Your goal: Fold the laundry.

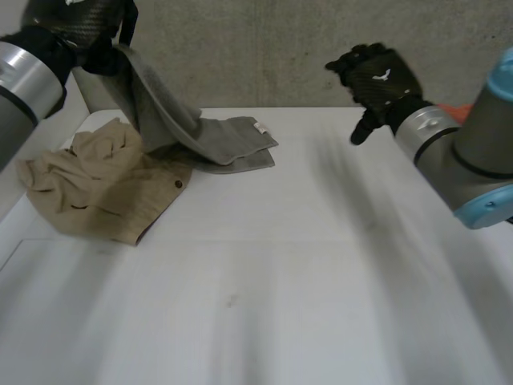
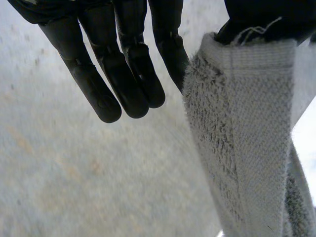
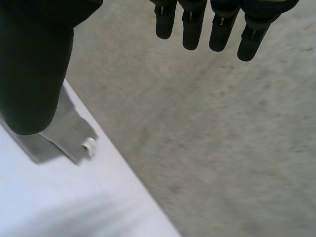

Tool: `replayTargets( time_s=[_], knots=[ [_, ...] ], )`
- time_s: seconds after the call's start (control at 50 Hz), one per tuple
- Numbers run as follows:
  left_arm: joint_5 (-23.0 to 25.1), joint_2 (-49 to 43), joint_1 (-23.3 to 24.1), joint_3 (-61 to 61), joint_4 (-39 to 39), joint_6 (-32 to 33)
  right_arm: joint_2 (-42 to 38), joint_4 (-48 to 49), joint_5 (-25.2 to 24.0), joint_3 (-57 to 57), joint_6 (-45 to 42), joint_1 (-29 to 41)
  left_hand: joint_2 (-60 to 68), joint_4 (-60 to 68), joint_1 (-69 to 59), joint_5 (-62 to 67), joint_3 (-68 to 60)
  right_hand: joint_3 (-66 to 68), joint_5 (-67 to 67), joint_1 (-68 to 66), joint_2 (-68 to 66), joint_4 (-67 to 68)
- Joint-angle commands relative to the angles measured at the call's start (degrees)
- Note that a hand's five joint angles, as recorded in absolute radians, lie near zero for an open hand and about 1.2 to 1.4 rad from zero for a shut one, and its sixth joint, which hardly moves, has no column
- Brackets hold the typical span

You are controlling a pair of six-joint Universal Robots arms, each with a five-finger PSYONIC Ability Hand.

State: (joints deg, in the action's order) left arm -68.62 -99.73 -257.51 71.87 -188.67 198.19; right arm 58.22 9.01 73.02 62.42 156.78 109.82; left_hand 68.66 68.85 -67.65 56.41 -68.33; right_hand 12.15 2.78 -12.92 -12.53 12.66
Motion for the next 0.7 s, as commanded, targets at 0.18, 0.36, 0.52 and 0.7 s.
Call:
replayTargets(
  time_s=[0.18,0.36,0.52,0.7],
  knots=[
    [1.21,19.48,3.32,2.05,2.6,-3.24,-18.04,-9.54,2.21,-12.32,24.52,12.59,11.34,11.15,-12.35,13.59,-11.67,-2.15,-2.78,2.92,2.53,-2.66],
    [-0.2,23.7,7.9,-1.21,7.44,-5.79,-25.7,-7.7,14.24,-15.48,32.89,19.11,11.34,11.15,-12.35,13.59,-11.67,-1.81,-2.44,2.59,2.19,-2.32],
    [-2.57,25.2,9.04,-3.85,9.2,-6.14,-29.83,-8.31,21.47,-18.12,34.82,19.99,11.34,11.15,-12.35,13.59,-11.67,18.18,17.55,-17.41,-17.8,17.67],
    [-3.71,25.11,7.99,-4.55,9.64,-6.85,-24.85,-11.81,18.74,-13.65,33.86,17.1,11.34,11.15,-12.35,13.59,-11.67,67.85,67.22,-67.08,-67.47,67.34]
  ],
)
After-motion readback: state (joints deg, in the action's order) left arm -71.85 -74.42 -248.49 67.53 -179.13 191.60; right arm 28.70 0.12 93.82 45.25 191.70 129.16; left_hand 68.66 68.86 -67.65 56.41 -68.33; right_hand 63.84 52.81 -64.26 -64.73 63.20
